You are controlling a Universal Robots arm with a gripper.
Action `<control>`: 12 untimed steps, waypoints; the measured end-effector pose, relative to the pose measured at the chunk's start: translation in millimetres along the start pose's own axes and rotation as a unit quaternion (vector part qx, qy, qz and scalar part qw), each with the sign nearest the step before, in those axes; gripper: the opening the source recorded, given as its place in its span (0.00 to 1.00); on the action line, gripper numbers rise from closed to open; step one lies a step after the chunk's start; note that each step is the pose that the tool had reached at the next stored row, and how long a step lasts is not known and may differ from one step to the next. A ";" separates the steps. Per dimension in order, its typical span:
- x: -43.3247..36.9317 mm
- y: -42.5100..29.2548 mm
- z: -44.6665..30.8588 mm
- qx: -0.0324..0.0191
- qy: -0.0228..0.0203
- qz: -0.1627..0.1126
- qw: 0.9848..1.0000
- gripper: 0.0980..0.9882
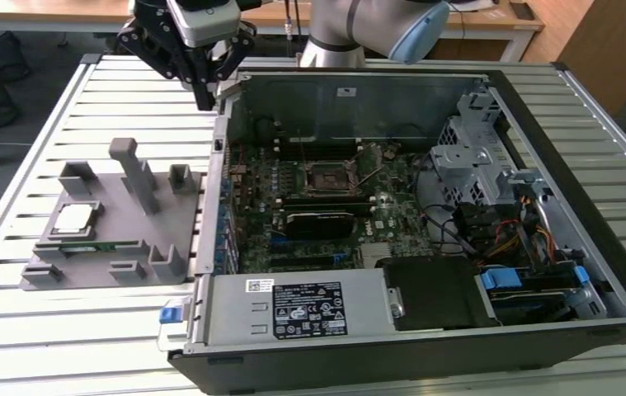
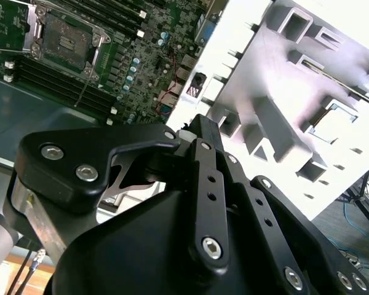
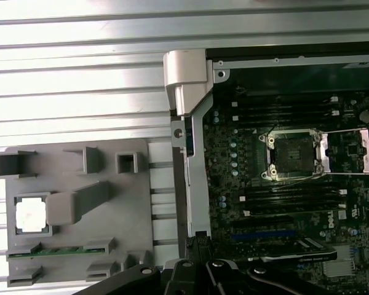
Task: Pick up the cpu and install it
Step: 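Reach for the cpu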
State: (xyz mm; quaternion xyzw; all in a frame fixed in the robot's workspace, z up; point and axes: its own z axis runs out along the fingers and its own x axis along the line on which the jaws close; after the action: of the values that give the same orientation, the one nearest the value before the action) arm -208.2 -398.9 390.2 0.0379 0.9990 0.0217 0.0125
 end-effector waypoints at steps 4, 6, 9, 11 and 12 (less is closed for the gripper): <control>1.3 -0.1 0.1 0.000 0.000 0.000 1.000 0.01; 2.2 -0.2 0.2 0.000 0.000 0.000 1.000 0.01; 3.6 -0.3 0.5 0.000 0.001 0.000 1.000 0.01; 4.4 -0.4 0.6 0.000 0.001 0.000 1.000 0.01; 4.9 -0.4 0.7 0.000 0.001 0.000 1.000 0.01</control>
State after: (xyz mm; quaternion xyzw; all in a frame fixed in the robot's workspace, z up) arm -213.1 -398.9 389.5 0.0379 0.9990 0.0216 0.0114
